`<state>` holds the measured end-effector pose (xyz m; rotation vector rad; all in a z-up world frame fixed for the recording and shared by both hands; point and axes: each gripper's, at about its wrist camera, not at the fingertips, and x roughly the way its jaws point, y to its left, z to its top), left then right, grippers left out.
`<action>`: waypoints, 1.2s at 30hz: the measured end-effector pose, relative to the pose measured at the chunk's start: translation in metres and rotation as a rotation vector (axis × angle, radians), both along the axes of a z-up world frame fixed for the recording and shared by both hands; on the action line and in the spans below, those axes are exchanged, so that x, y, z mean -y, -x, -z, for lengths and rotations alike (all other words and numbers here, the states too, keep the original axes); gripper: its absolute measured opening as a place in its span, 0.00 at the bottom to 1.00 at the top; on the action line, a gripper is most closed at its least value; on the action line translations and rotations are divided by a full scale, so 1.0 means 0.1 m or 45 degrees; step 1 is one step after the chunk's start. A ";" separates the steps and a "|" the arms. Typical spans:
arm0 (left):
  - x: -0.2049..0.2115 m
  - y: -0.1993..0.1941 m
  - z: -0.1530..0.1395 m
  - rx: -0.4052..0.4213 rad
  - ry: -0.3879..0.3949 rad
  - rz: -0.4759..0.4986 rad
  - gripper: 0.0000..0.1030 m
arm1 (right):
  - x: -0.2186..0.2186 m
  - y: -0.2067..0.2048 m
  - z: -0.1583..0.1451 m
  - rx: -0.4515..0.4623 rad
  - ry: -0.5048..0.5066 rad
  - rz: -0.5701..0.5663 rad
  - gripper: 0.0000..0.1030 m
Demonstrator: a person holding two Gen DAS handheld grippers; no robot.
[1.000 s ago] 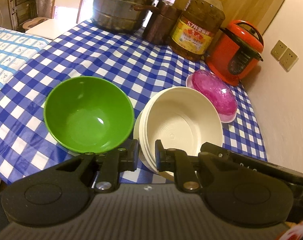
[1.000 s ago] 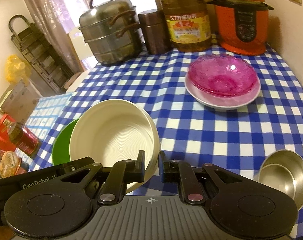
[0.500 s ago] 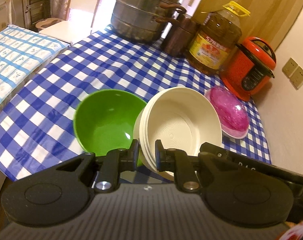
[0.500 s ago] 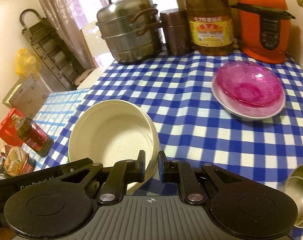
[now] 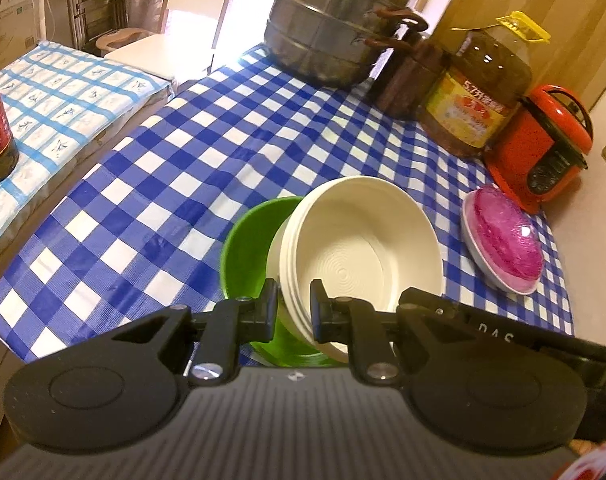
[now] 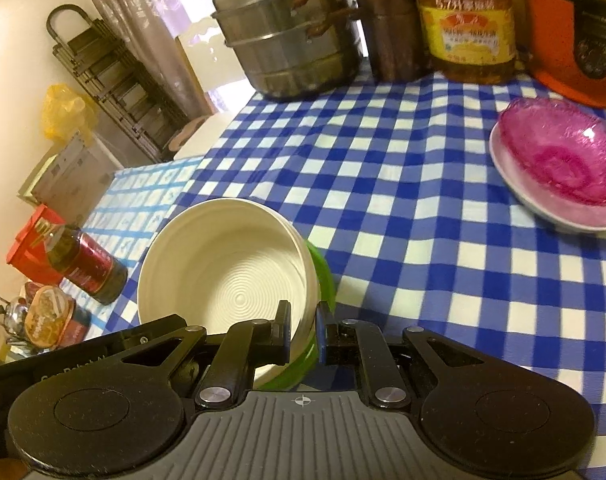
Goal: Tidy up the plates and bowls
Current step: 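Lower the cream bowl into the green bowl with both grippers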
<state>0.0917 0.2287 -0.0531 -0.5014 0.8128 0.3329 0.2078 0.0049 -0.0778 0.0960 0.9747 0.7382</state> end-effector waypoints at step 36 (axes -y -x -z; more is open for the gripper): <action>-0.05 -0.15 0.21 -0.099 -0.109 0.145 0.21 | -0.27 0.00 0.18 0.032 0.132 -0.095 0.14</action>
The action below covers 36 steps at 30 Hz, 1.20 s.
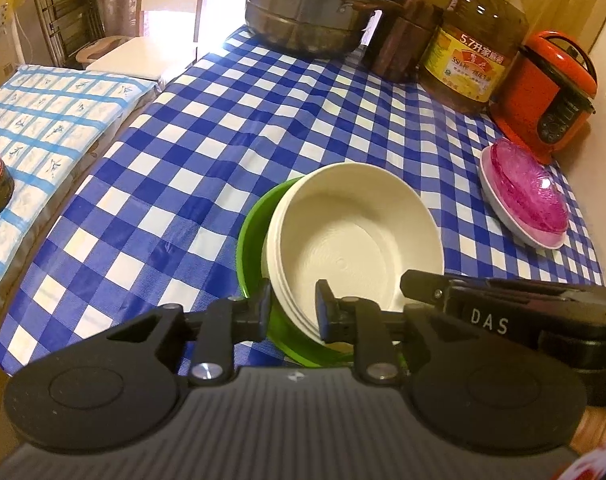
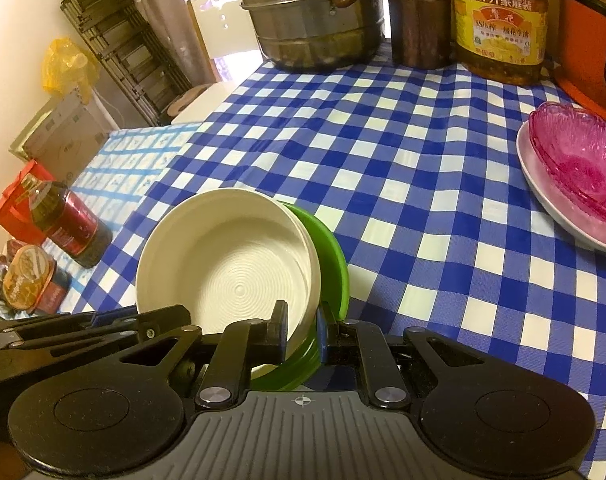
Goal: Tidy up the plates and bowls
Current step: 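Lower the cream bowl into the green bowl with both grippers, then open both grippers and pull back from the nested bowls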
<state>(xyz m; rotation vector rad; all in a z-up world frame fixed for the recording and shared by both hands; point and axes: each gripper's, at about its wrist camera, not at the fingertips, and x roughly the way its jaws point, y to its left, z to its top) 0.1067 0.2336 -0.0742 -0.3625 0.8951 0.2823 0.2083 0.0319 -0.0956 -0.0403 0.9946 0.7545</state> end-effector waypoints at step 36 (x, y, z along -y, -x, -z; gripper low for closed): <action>0.12 0.16 -0.14 0.132 0.007 0.006 0.41 | 0.42 0.04 -0.24 0.022 -0.197 0.162 0.39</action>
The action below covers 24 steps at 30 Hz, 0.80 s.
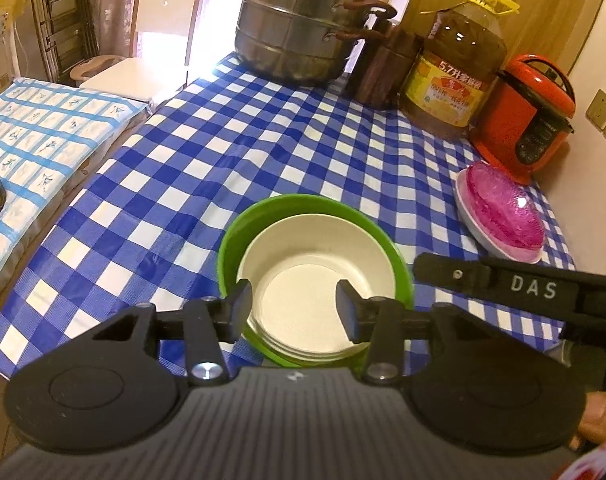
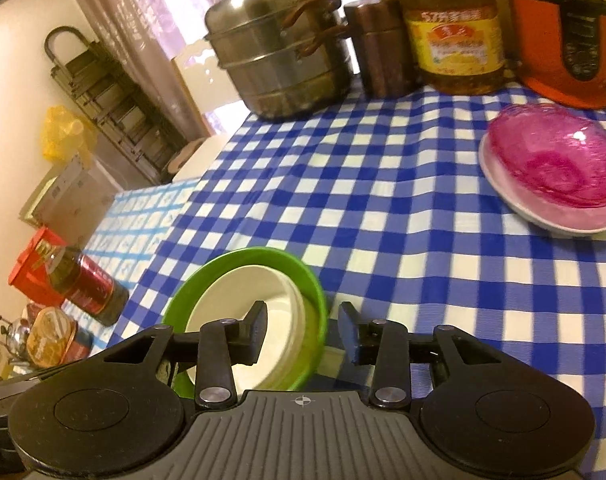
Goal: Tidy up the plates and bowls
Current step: 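Open both grippers and pull back from the nested bowls, then move both grippers to the steel bowl on the cloth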
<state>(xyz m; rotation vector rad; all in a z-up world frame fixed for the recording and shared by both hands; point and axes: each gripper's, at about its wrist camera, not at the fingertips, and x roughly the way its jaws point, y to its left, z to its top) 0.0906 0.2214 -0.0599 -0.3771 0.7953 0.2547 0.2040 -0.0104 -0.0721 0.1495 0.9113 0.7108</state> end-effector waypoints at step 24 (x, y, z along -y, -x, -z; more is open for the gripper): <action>1.02 0.08 -0.22 0.049 0.072 0.220 0.41 | 1.30 0.38 -0.21 0.010 0.065 0.257 0.40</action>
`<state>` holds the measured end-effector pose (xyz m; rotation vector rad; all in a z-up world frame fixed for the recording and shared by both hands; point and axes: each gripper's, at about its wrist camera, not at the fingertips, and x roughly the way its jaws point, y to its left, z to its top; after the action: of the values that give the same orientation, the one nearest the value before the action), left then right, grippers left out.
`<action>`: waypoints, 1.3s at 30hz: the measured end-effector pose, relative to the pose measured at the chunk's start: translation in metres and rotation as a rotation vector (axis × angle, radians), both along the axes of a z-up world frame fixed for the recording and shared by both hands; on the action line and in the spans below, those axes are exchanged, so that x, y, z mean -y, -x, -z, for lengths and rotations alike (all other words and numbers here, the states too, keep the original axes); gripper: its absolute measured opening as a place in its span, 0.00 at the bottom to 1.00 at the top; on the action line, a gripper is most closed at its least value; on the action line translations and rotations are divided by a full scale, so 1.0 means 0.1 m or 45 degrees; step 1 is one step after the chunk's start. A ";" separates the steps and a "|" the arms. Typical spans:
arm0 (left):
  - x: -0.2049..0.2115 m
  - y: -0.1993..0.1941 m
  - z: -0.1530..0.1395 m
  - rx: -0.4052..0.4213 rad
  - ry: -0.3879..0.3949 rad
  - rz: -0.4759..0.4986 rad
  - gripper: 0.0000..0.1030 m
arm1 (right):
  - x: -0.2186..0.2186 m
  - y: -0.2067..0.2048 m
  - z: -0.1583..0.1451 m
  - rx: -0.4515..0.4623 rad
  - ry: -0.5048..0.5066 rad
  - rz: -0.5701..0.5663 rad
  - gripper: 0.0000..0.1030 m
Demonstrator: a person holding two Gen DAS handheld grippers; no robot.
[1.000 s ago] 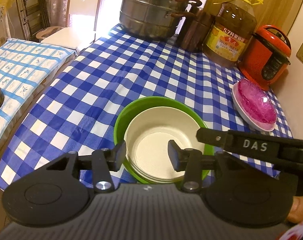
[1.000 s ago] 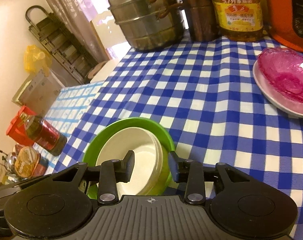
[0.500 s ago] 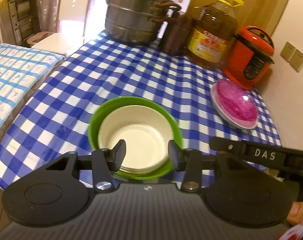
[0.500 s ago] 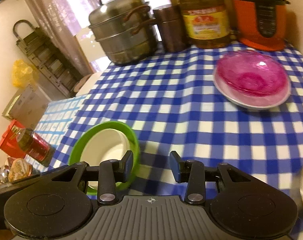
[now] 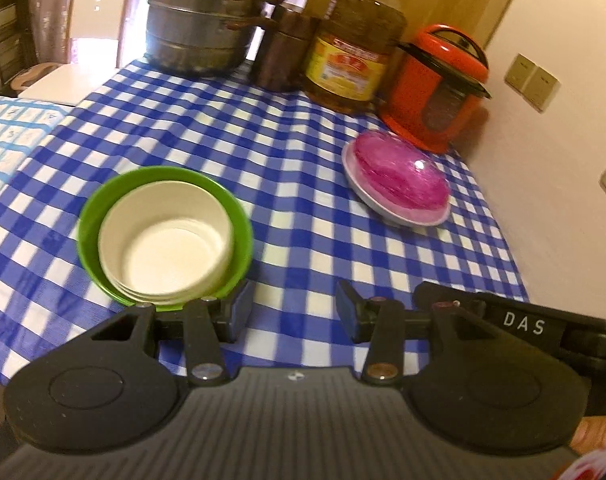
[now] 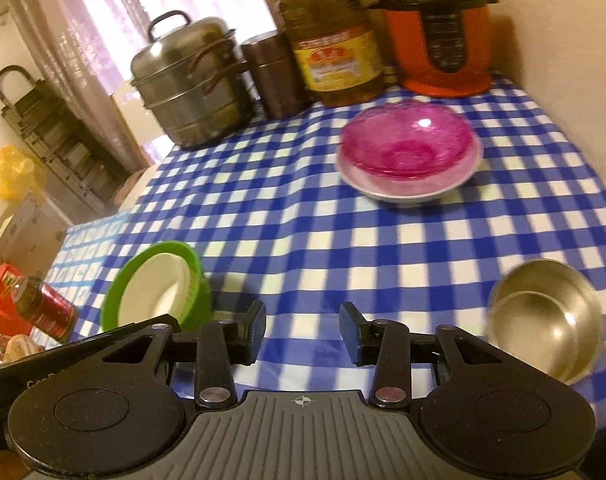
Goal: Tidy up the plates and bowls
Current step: 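Move both grippers to the steel bowl on the cloth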
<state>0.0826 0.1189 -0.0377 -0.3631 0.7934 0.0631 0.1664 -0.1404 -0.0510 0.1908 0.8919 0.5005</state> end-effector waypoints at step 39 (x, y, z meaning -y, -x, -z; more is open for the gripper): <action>1.39 -0.47 0.30 -0.106 0.100 0.278 0.41 | 1.81 -0.11 0.23 -0.084 0.052 0.441 0.40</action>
<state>0.1295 -0.0206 -0.0674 -0.3482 0.9153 -0.1585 0.1779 -0.3209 -0.0739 0.3189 0.9102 0.1547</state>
